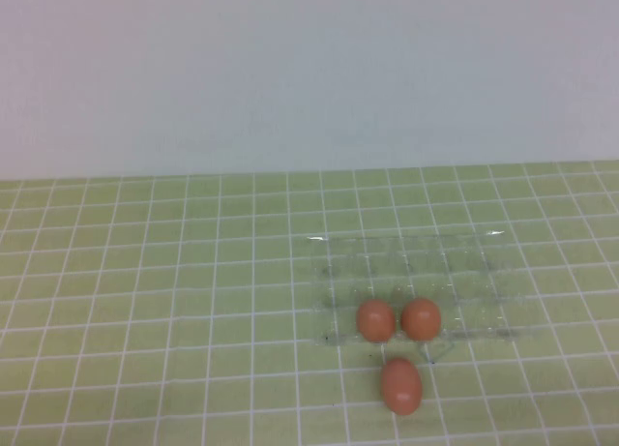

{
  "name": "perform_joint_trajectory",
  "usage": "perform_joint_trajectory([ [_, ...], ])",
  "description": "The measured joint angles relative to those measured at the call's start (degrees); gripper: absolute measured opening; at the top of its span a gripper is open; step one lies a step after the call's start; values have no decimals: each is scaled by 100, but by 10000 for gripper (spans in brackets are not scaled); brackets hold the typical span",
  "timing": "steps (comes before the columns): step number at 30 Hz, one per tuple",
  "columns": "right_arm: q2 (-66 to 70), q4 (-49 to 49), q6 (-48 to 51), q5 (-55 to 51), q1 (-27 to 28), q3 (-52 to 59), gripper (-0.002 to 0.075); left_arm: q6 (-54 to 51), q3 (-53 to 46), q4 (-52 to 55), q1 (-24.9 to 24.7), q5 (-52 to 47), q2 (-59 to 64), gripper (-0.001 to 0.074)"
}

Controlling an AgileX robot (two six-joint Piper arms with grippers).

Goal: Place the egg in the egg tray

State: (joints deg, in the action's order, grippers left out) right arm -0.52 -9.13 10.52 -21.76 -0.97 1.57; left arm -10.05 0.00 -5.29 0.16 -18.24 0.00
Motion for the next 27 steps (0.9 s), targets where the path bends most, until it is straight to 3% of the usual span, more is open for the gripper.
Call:
perform_joint_trajectory([
  [8,148,134,-161,-140,0,-673,-2,0,0,0,0,0,0,-1],
  [16,1866,414,-833,-237,0,-2178,-2,0,0,0,0,0,0,-2],
  [21,3117,514,-898,-1043,-16,-2879,-2,0,0,0,0,0,0,-2],
  [27,4535,363,-916,-1277,-856,-3071,-2,0,0,0,0,0,0,-2],
])
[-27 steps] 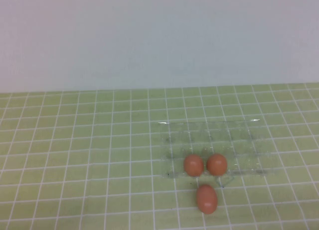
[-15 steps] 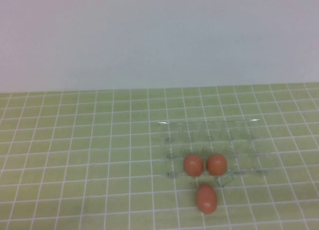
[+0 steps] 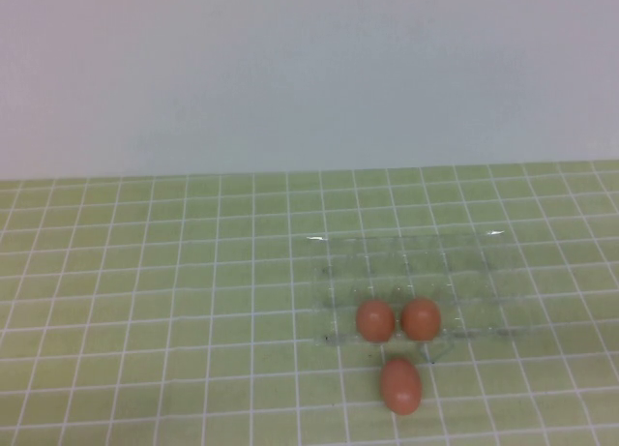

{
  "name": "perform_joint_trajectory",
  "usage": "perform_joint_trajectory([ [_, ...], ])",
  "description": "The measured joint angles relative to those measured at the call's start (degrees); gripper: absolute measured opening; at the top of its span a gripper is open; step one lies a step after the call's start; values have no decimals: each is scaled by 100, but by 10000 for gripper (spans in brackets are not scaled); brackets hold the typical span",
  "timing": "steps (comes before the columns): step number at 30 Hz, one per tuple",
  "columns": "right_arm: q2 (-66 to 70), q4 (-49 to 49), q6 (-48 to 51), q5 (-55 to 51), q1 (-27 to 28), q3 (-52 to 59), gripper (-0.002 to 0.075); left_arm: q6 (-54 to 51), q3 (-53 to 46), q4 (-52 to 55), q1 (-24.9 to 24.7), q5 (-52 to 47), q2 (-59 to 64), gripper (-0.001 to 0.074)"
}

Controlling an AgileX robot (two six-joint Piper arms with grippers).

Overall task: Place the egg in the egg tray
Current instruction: Pick up the egg

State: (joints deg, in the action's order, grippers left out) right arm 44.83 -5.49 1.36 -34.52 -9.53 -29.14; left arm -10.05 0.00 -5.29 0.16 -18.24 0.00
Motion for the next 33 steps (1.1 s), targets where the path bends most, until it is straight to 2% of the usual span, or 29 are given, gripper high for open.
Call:
perform_joint_trajectory([
  [6,1204,-49,-10,250,-1157,-215,-2,0,0,0,0,0,0,-2],
  [11,2395,-49,-381,379,-1908,-900,1,0,0,0,0,0,0,-2],
  [13,2895,-49,-625,280,-2114,-1271,29,0,0,0,0,0,0,-2],
  [16,3626,-114,-883,4,-2311,-1926,169,0,0,0,0,0,0,-2],
  [20,4413,-416,-1021,-272,-2391,-2587,487,0,0,0,0,0,0,0],
  [22,4718,-516,-1054,-406,-2417,-2872,605,0,0,0,0,0,0,-2],
  [24,4997,-552,-1242,-579,-2441,-3150,652,0,0,0,0,0,0,-2],
  [27,5446,-552,-1512,-909,-2437,-3655,680,0,0,0,0,0,0,-2],
  [33,6110,-230,-2044,-1300,-2459,-4386,670,0,0,0,0,0,0,-1],
])
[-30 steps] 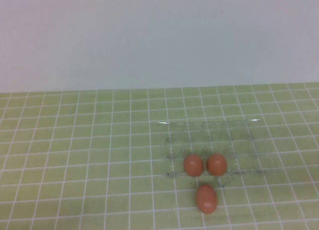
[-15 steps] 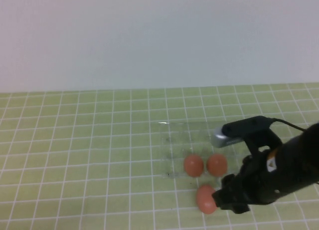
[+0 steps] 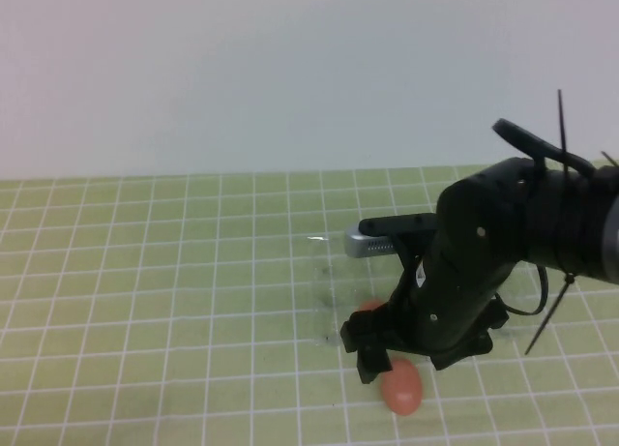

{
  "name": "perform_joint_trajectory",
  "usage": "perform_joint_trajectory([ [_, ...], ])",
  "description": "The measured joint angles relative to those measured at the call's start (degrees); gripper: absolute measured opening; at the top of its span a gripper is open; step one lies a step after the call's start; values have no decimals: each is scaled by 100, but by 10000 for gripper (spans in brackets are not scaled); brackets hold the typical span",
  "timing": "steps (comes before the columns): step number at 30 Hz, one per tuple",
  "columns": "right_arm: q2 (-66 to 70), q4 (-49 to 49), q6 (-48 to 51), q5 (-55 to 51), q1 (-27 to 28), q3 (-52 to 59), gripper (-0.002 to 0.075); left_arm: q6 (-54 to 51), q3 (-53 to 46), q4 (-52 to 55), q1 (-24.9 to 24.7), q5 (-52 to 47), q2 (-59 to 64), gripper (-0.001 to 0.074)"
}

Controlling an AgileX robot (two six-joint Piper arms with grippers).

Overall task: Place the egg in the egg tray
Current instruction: Pick up the egg

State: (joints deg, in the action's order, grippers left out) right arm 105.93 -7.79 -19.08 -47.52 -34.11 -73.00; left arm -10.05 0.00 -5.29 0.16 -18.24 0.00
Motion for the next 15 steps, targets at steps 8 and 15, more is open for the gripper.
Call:
perform_joint_trajectory([
  [8,266,454,-337,-114,-6,-76,642,0,0,0,0,0,0,-2],
  [15,612,454,-347,66,-6,-270,640,0,0,0,0,0,0,-2],
])
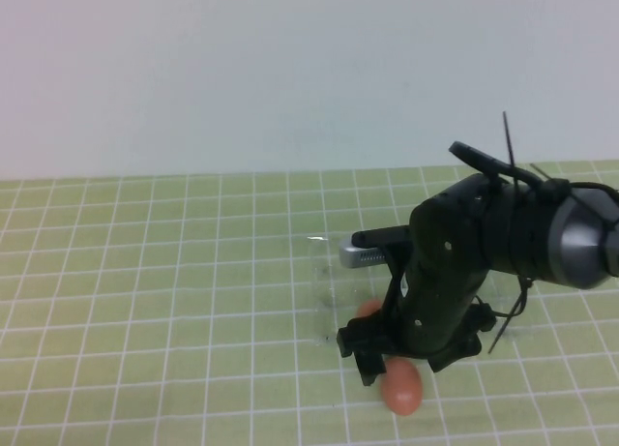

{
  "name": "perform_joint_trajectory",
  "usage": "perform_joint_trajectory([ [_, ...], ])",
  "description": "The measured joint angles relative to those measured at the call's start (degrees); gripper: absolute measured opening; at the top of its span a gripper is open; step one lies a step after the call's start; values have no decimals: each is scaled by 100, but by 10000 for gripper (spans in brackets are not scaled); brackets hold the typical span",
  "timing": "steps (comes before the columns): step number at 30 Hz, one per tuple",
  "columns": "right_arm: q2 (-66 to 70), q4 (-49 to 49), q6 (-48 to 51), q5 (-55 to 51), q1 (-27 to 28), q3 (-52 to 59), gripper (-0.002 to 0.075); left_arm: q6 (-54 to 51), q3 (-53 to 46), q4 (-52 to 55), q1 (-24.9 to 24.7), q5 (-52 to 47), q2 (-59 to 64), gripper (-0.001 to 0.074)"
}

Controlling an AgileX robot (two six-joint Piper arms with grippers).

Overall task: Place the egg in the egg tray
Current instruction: Pick up the egg

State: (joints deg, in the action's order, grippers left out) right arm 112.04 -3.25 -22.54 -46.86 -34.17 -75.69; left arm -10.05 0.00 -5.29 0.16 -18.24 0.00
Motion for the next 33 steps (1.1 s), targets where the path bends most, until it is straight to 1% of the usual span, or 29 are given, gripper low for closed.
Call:
perform_joint_trajectory([
  [11,402,-21,108,26,0,-214,638,0,0,0,0,0,0,-2],
  [14,412,-76,132,26,0,-214,624,0,0,0,0,0,0,-2],
  [18,412,-114,218,26,-8,-223,565,0,0,0,0,0,0,-2],
  [25,412,-114,388,1,-28,-236,417,0,0,0,0,0,0,-2],
  [27,412,-122,428,1,-28,-236,405,0,0,0,0,0,0,-2],
  [33,412,-126,632,-11,-28,-236,404,0,0,0,0,0,0,-2],
])
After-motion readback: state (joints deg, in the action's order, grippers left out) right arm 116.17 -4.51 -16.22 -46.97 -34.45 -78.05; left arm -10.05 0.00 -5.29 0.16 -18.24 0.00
